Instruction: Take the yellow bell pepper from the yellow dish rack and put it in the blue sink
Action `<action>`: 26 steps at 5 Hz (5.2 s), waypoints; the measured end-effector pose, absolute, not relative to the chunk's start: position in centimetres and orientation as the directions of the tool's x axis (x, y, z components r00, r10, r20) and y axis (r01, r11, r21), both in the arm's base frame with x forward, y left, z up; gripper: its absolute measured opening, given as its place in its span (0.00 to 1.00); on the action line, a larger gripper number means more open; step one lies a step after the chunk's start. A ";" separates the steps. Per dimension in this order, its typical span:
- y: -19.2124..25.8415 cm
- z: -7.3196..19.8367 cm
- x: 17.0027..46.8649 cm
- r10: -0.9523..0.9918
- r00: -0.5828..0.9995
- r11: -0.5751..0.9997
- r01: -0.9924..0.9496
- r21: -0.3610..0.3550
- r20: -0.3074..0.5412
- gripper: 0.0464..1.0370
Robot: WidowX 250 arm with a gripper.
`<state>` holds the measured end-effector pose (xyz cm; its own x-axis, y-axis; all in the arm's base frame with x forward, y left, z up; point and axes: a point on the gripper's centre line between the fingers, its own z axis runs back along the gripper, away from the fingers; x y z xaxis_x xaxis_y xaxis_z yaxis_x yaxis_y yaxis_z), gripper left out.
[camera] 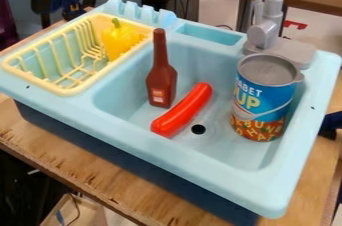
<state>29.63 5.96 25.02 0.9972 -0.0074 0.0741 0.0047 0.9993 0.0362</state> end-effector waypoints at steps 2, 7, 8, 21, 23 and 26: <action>8.2 23.2 30.8 0.078 0.993 0.996 -0.081 0.038 0.084 0.96; 9.1 16.8 33.7 0.113 0.991 0.994 -0.113 0.002 -0.075 0.96; 9.2 16.5 33.8 0.116 0.990 0.993 -0.116 -0.005 -0.075 0.92; -7.5 20.6 25.4 -0.015 0.997 0.999 0.019 0.048 -0.077 0.05; -8.3 17.8 26.7 -0.188 0.981 0.981 0.186 0.052 0.040 0.05; -8.9 14.7 25.8 -0.191 0.981 0.981 0.191 0.009 -0.042 0.05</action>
<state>25.76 -8.86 14.72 0.9807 -0.1908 -0.0421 0.1914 0.9815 0.0090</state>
